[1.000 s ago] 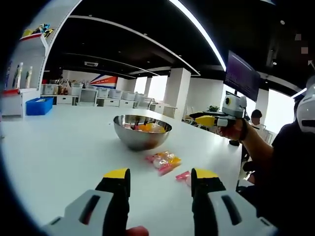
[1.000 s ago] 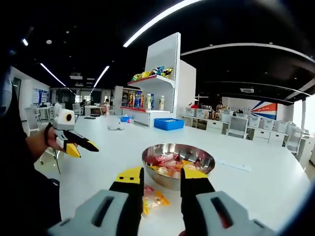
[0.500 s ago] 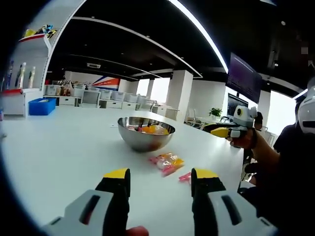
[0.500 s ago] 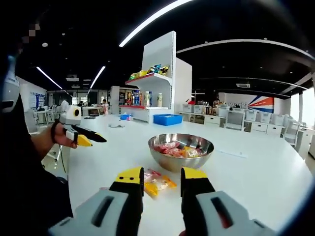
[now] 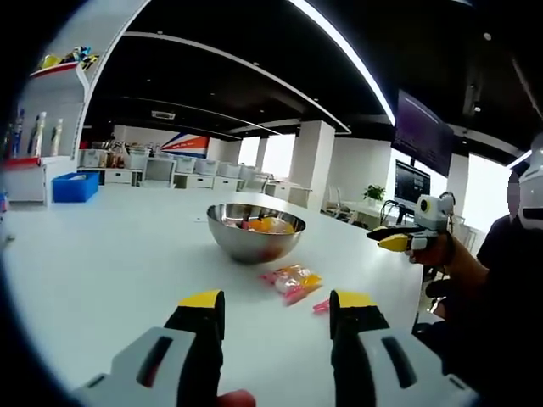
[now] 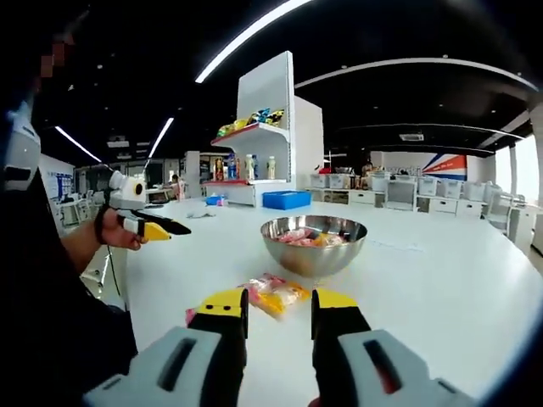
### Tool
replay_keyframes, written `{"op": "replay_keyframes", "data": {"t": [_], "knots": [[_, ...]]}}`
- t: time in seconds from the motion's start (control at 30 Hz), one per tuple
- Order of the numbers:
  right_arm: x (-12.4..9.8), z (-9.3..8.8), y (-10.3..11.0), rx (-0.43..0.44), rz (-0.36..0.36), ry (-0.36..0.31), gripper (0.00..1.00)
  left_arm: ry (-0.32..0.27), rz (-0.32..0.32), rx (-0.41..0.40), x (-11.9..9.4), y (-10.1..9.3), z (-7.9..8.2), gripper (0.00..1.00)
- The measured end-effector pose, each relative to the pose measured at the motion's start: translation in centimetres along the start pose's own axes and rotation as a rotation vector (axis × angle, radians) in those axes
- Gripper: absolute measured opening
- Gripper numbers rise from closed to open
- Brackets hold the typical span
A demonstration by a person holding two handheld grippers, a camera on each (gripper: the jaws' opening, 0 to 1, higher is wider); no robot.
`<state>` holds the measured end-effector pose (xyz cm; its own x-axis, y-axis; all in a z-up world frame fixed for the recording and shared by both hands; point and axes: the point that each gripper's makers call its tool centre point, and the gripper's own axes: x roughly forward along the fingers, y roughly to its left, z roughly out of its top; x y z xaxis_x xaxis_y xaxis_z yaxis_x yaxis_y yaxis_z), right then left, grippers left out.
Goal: Pick up the marshmallows scattered on the table and place them into the bowl on the table
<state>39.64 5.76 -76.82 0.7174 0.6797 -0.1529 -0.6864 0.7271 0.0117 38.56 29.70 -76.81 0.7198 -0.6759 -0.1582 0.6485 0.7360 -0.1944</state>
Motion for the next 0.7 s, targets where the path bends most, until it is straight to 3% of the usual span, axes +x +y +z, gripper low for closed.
{"op": "replay_keyframes", "data": {"t": [0.3,0.7], "knots": [[0.1,0.2,0.3,0.008,0.011,-0.013,0.29,0.004,0.012,0.002,0.3,0.4,-0.2,0.50],[0.4,-0.8,0.7,0.017,0.019,0.011,0.29,0.036,0.008,-0.005,1.8,0.7,-0.8,0.50]]}}
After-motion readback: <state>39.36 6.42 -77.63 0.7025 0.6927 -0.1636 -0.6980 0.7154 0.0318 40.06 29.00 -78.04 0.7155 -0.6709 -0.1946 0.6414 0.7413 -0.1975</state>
